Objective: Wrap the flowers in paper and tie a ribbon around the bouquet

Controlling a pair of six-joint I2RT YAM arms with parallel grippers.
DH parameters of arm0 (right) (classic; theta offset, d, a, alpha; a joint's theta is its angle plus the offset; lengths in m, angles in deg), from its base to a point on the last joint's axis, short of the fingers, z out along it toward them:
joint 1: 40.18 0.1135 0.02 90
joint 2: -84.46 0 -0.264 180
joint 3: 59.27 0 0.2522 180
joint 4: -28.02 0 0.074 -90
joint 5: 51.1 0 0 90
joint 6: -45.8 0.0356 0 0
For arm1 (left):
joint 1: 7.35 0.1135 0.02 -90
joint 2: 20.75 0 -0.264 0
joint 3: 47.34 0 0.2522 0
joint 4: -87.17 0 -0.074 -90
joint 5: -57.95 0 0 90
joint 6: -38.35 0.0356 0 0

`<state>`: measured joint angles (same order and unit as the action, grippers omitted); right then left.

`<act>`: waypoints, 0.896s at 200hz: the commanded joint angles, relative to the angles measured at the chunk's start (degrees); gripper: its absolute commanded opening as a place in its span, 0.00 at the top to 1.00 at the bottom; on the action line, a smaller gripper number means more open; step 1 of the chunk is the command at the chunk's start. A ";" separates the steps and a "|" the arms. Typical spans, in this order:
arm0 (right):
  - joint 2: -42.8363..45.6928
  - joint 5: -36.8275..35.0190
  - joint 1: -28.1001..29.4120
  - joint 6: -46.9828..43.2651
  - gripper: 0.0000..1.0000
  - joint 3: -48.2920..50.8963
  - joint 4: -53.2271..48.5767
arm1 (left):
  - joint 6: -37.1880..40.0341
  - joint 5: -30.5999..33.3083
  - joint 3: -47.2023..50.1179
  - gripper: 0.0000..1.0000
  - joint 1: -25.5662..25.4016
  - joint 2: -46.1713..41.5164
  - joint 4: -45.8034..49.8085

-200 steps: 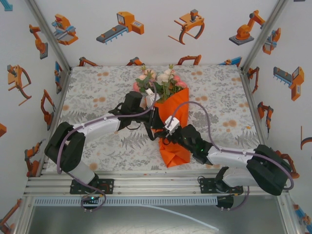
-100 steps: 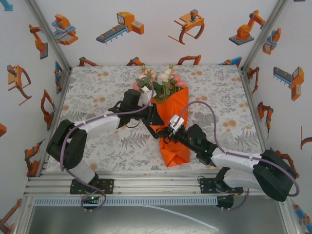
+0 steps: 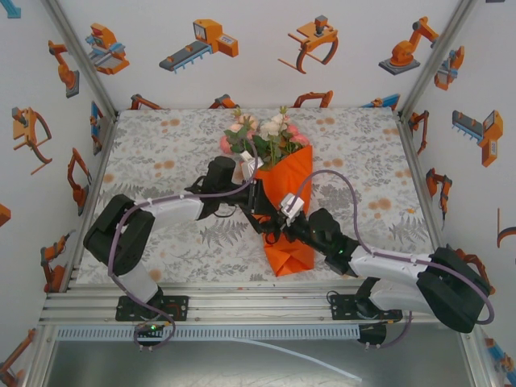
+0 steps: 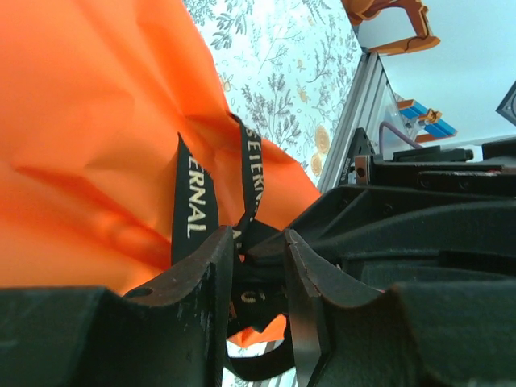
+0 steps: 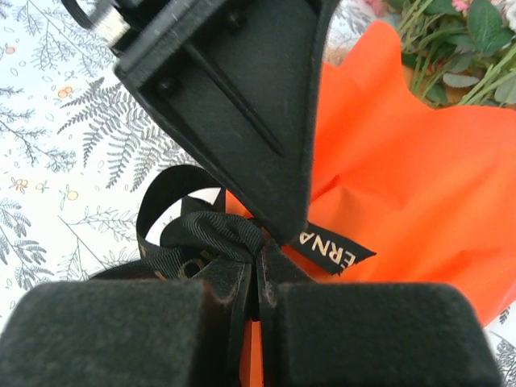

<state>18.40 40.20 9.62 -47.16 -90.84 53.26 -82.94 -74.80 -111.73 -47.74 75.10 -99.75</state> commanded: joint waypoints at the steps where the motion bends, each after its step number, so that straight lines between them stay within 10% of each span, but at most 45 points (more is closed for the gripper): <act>1: 1.93 -1.78 -0.93 0.89 0.92 -0.22 2.38 | 1.67 -3.11 2.63 0.63 -0.82 -3.40 3.97; 73: 8.03 3.25 -0.93 8.82 0.55 -7.35 -21.63 | 1.69 3.79 2.62 0.61 0.84 -5.55 6.44; 179: 21.06 4.06 -0.82 36.96 0.62 -7.62 -35.49 | 2.91 4.62 1.50 0.62 1.69 -5.85 8.97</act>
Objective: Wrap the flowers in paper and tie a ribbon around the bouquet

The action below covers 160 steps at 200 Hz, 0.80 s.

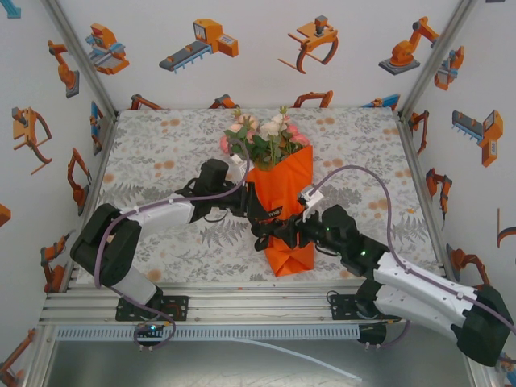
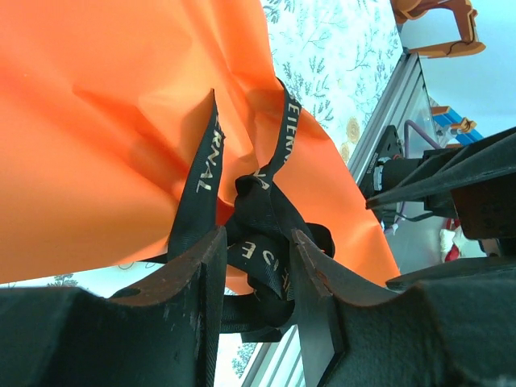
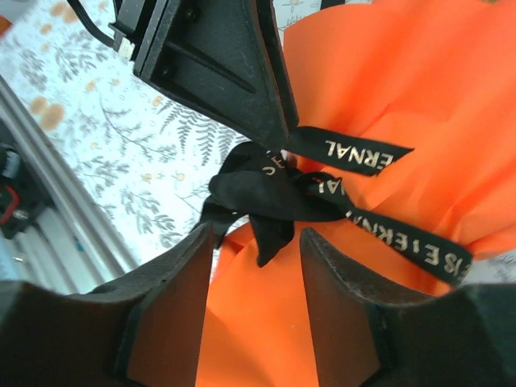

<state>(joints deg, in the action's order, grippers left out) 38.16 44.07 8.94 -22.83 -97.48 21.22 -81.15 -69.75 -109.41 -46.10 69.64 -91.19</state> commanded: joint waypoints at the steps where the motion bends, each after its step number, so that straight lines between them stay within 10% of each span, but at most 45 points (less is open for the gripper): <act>1: 1.35 0.19 -0.11 12.77 0.62 -1.10 -3.80 | 1.16 -0.44 -0.82 0.62 0.06 -0.39 0.41; 85: -5.67 -1.16 0.18 7.92 0.65 -2.19 -2.35 | 4.28 -5.10 0.19 0.69 -0.37 -3.51 2.82; 160: -5.07 -2.31 0.18 4.93 0.98 0.81 5.33 | 5.67 -7.88 -0.83 0.59 -1.75 -1.76 4.59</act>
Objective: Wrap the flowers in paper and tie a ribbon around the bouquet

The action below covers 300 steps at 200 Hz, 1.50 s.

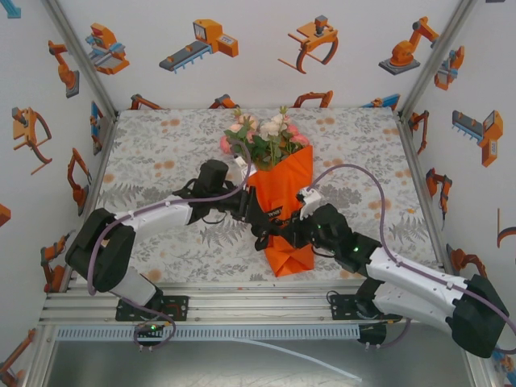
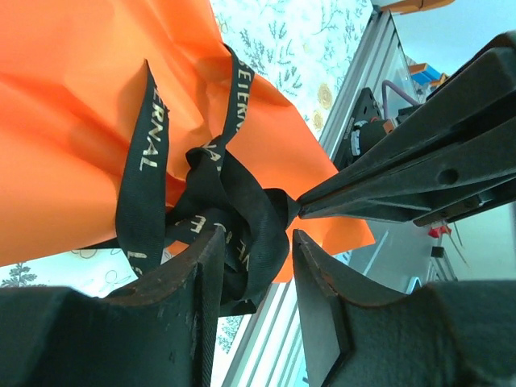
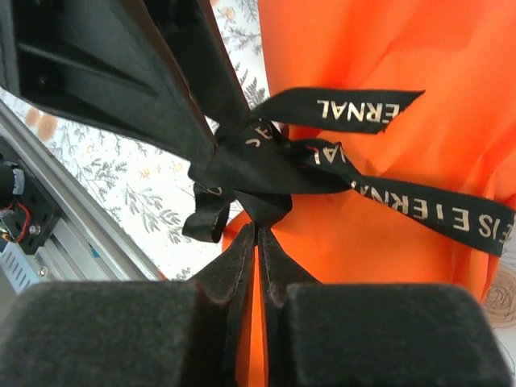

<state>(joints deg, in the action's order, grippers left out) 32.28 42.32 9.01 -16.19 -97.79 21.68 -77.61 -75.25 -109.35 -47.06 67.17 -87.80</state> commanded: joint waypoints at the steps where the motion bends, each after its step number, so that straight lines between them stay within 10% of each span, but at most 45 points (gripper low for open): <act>1: 0.79 -0.54 0.11 -1.76 0.98 1.16 4.88 | 2.13 -2.44 -0.89 0.59 -0.80 0.78 1.23; 89: -0.32 2.94 0.44 -7.31 1.00 2.67 9.56 | 2.84 -2.01 -2.46 0.98 -1.58 0.41 2.72; 208: -10.83 -5.11 1.02 -27.21 1.00 5.18 29.15 | -2.45 -1.35 -1.65 0.98 -1.52 0.50 -4.05; 300: -16.65 -9.85 1.16 -32.82 0.73 6.68 36.59 | -7.54 -0.71 0.26 0.97 0.40 1.00 -10.60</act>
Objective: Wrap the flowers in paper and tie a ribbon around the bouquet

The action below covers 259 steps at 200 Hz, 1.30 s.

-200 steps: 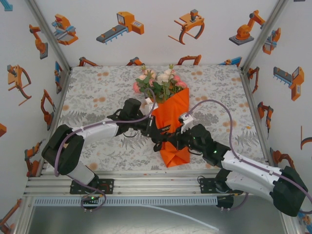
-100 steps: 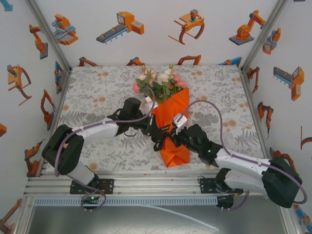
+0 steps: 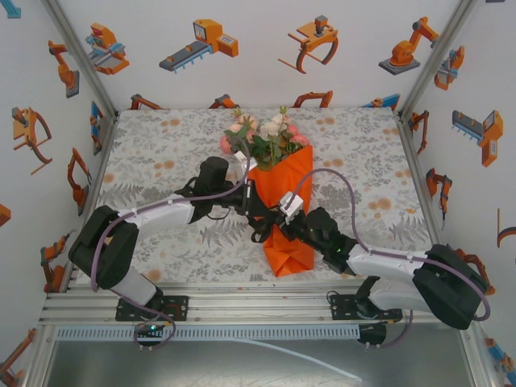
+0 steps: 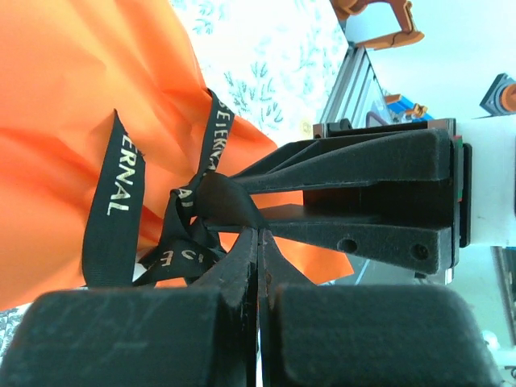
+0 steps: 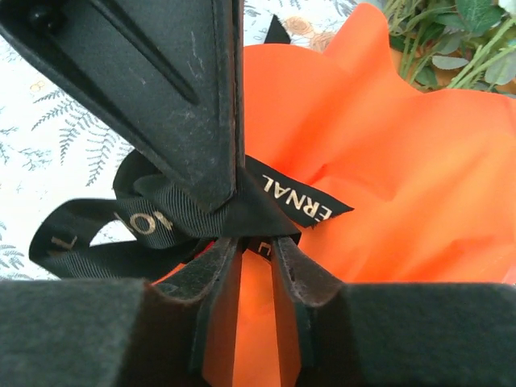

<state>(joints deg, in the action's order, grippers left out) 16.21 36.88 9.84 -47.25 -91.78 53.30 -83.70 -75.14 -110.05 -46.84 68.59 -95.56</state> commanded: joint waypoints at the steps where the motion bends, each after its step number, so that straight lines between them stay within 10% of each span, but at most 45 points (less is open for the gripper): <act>1: -0.62 -4.49 0.34 -1.73 0.73 0.65 5.02 | -1.44 -0.84 1.00 0.97 0.14 -0.41 -2.84; 145: -9.09 -6.34 0.34 -2.30 0.58 -0.68 20.38 | -2.15 -1.84 2.37 0.95 0.27 -0.07 -3.37; 204: -10.25 -3.66 0.33 -1.11 1.00 -0.62 22.42 | -1.35 -1.47 1.84 0.86 0.35 0.23 -2.22; 259: -8.69 -2.11 0.34 -0.11 1.00 1.67 23.20 | 4.39 2.12 0.69 0.57 1.42 -4.01 4.52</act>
<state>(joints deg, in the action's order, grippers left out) 6.16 33.64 9.99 -48.53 -91.52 72.62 -84.10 -74.75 -108.21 -46.21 68.20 -95.51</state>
